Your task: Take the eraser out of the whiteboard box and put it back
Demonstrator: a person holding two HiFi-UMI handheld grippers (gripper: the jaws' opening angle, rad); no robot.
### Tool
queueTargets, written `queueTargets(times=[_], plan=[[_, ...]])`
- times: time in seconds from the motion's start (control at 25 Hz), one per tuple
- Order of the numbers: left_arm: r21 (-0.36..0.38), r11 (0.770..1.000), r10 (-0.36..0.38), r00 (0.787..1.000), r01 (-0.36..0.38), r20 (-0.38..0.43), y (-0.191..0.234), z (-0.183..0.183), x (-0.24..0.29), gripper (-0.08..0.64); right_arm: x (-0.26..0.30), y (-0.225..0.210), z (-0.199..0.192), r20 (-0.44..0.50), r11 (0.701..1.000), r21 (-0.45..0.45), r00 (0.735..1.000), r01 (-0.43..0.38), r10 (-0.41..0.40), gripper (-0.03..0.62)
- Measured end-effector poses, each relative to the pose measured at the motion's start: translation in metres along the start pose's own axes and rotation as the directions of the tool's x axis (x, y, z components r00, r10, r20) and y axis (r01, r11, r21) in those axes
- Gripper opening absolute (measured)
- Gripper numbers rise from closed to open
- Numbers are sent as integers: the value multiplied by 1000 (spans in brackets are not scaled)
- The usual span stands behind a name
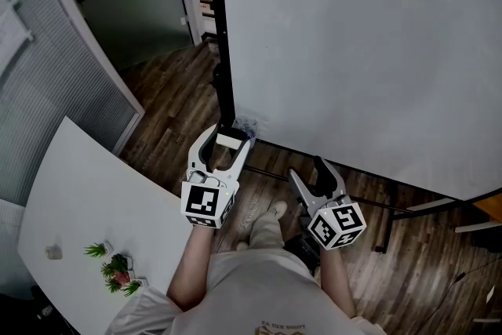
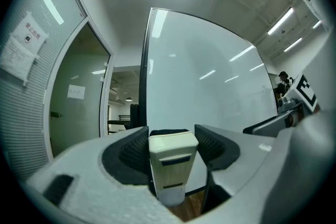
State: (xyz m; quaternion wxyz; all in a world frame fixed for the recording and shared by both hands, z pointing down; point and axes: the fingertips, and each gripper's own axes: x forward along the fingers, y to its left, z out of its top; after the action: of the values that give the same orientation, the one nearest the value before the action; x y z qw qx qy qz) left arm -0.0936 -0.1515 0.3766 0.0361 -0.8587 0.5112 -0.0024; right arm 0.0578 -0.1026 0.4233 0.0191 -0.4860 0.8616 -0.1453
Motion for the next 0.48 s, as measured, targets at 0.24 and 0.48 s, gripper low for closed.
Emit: queueTargets(times=[0.24,0.48], plan=[[4,1000,0,1000,0,-3,1,1,0,270,1,0,1,2,1000,-1,1000,1,-1,308],[4,1000,-1,1000,1,-8,0,-2,2,270,2,-1,-2,0,1000,5,1000,2,-2,308]])
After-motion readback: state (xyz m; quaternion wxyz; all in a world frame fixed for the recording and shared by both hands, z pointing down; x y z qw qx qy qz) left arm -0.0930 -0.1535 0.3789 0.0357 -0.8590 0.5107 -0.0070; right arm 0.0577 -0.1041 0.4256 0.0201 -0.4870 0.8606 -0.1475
